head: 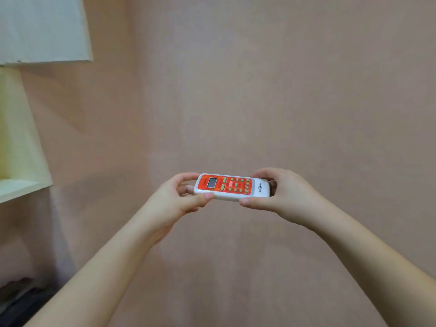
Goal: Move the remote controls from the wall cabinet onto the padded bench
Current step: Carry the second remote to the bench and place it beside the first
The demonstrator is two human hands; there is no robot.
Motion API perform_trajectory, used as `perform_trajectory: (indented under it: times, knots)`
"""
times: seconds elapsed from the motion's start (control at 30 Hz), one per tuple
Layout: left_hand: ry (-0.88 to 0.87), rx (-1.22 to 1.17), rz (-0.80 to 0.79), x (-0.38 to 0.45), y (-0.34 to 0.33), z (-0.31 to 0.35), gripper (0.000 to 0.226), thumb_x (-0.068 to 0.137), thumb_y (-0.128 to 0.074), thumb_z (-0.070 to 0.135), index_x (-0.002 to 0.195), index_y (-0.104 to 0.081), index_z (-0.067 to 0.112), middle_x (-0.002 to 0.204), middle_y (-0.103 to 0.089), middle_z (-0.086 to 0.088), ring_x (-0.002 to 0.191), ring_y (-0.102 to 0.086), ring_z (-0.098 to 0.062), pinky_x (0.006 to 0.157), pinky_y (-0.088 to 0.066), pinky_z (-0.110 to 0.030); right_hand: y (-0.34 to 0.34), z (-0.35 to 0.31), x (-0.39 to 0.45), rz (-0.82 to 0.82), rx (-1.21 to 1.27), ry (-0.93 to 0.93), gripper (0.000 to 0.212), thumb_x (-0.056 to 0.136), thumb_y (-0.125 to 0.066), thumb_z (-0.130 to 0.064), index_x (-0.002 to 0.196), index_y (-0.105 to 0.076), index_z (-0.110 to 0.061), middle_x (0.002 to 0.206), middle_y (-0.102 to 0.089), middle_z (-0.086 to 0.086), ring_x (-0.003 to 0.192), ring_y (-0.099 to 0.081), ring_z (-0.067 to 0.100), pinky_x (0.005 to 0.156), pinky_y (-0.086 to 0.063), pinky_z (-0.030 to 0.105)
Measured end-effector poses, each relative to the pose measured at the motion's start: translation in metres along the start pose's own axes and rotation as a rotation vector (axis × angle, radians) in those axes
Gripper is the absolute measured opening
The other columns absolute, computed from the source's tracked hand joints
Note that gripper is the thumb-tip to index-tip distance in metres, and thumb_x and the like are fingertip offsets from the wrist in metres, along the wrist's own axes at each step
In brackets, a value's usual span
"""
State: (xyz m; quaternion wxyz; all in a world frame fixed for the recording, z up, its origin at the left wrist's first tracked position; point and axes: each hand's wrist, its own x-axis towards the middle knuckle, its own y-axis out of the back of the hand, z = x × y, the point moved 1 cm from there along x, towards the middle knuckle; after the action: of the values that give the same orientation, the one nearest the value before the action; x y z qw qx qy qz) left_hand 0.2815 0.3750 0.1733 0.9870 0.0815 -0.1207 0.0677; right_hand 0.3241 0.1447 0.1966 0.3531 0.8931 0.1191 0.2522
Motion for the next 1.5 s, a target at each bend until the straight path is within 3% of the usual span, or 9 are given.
perform_trajectory:
  times: [0.17,0.27,0.5,0.6,0.73,0.93,1.07,1.37,1.5]
  knots:
    - [0.035,-0.042,-0.101,0.019,-0.077,-0.005,0.051,0.075,-0.08,0.018,0.122,-0.059,0.022,0.095,-0.071,-0.005,0.075,-0.064,-0.009,0.073,-0.048,-0.026,0.053,0.052,-0.03,-0.013,0.036,-0.051,0.044,0.069,-0.082,-0.039,0.108,-0.064,-0.032,0.095,-0.071,-0.013,0.087,-0.067,0.002,0.083,-0.055,0.03]
    - [0.045,-0.075,-0.151,0.029,-0.12,-0.005,0.052,0.074,-0.079,0.018,0.122,-0.059,0.021,0.093,-0.071,-0.003,0.073,-0.064,-0.01,0.072,-0.048,-0.027,0.083,0.082,-0.049,-0.008,0.116,-0.089,0.049,0.07,-0.083,-0.029,0.115,-0.063,-0.03,0.098,-0.072,-0.014,0.089,-0.067,-0.001,0.087,-0.054,0.027]
    - [0.062,-0.165,-0.238,0.037,-0.212,-0.009,0.046,0.078,-0.074,0.014,0.121,-0.06,0.015,0.086,-0.069,-0.001,0.071,-0.063,-0.009,0.072,-0.049,-0.025,0.128,0.147,-0.09,0.153,0.338,-0.196,0.055,0.071,-0.082,-0.022,0.121,-0.06,-0.024,0.107,-0.07,-0.007,0.097,-0.067,0.003,0.088,-0.052,0.018]
    - [0.064,-0.202,-0.267,0.042,-0.242,-0.011,0.045,0.078,-0.074,0.013,0.121,-0.059,0.015,0.085,-0.07,0.0,0.071,-0.064,-0.01,0.071,-0.049,-0.024,0.14,0.167,-0.105,0.212,0.375,-0.239,0.057,0.069,-0.082,-0.024,0.121,-0.061,-0.02,0.108,-0.071,-0.004,0.098,-0.068,0.006,0.091,-0.052,0.021]
    - [0.063,-0.245,-0.343,0.053,-0.277,-0.013,0.04,0.079,-0.073,0.012,0.116,-0.059,0.018,0.085,-0.07,-0.001,0.069,-0.064,-0.01,0.068,-0.05,-0.023,0.154,0.185,-0.122,0.276,0.36,-0.295,0.063,0.057,-0.081,-0.042,0.115,-0.064,-0.024,0.104,-0.073,-0.005,0.098,-0.068,0.008,0.094,-0.052,0.03]
    - [0.049,-0.29,-0.539,0.074,-0.325,-0.018,0.039,0.078,-0.074,0.016,0.113,-0.058,0.022,0.086,-0.071,0.0,0.071,-0.065,-0.012,0.066,-0.051,-0.02,0.171,0.199,-0.147,0.418,0.253,-0.392,0.065,0.055,-0.078,-0.051,0.115,-0.065,-0.03,0.103,-0.073,-0.005,0.1,-0.067,0.013,0.094,-0.053,0.035]
    - [0.059,-0.333,-0.659,0.084,-0.353,-0.024,0.04,0.079,-0.074,0.015,0.116,-0.058,0.02,0.083,-0.069,0.0,0.068,-0.063,-0.012,0.065,-0.051,-0.02,0.18,0.201,-0.16,0.514,0.192,-0.459,0.056,0.063,-0.077,-0.047,0.116,-0.064,-0.032,0.101,-0.073,-0.005,0.098,-0.068,0.01,0.094,-0.053,0.034]
    - [0.029,-0.337,-0.933,0.087,-0.42,-0.032,0.04,0.08,-0.073,0.019,0.116,-0.058,0.023,0.079,-0.068,0.003,0.067,-0.061,-0.011,0.067,-0.047,-0.028,0.178,0.212,-0.208,0.756,0.121,-0.608,0.065,0.06,-0.076,-0.051,0.119,-0.061,-0.028,0.106,-0.072,-0.005,0.1,-0.067,0.013,0.093,-0.053,0.034]
    - [0.035,-0.332,-1.061,0.064,-0.464,-0.033,0.041,0.081,-0.073,0.019,0.119,-0.057,0.021,0.079,-0.069,0.004,0.066,-0.061,-0.011,0.067,-0.047,-0.028,0.185,0.209,-0.249,0.861,0.039,-0.687,0.049,0.069,-0.078,-0.04,0.115,-0.063,-0.029,0.103,-0.072,-0.007,0.096,-0.067,0.006,0.087,-0.054,0.024]
